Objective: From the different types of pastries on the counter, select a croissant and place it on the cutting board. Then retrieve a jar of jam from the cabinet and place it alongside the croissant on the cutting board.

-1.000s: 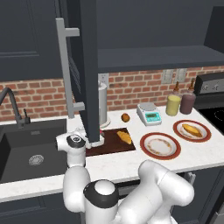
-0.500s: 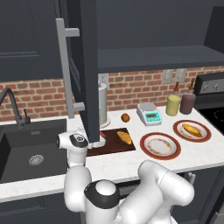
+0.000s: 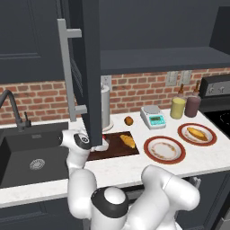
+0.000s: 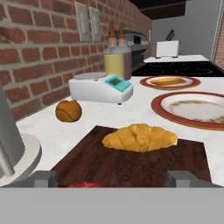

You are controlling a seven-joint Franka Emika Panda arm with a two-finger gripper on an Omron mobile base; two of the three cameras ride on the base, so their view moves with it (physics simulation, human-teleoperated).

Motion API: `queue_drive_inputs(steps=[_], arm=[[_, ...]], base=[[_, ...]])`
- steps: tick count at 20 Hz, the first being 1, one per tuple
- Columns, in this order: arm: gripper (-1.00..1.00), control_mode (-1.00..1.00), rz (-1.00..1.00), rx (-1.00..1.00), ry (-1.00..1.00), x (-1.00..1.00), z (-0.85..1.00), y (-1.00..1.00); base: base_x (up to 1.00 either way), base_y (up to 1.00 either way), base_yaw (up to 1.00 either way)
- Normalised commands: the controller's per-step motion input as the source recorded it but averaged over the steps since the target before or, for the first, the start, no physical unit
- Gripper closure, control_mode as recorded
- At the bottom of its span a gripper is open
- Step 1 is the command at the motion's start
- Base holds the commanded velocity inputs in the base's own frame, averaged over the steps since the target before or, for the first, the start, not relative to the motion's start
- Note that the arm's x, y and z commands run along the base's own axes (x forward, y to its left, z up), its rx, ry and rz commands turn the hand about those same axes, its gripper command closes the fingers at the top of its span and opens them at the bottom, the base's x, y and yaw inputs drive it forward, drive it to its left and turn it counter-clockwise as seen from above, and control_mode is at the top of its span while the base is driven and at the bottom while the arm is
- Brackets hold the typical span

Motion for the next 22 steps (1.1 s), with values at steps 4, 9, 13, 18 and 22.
queue_drive_inputs(steps=[4,9,13,18,22], arm=[[-1.00,-1.00,0.00,0.09,-0.03,-0.21,0.09,0.21],[-1.00,-1.00,0.00,-0.04,-0.03,-0.33,0.04,0.30],[-1.00,-1.00,0.00,-0.32,-0.20,-0.39,0.31,0.38],[-1.00,-1.00,0.02,-0.28,-0.23,-0.48,0.54,0.48],[-1.00,-1.00,0.07,-0.21,-0.05,-0.57,0.21,0.64]], base=[[0.00,0.00,0.00],[0.00,0.00,0.00],[0.00,0.00,0.00],[0.00,0.00,0.00],[0.00,0.00,0.00]])
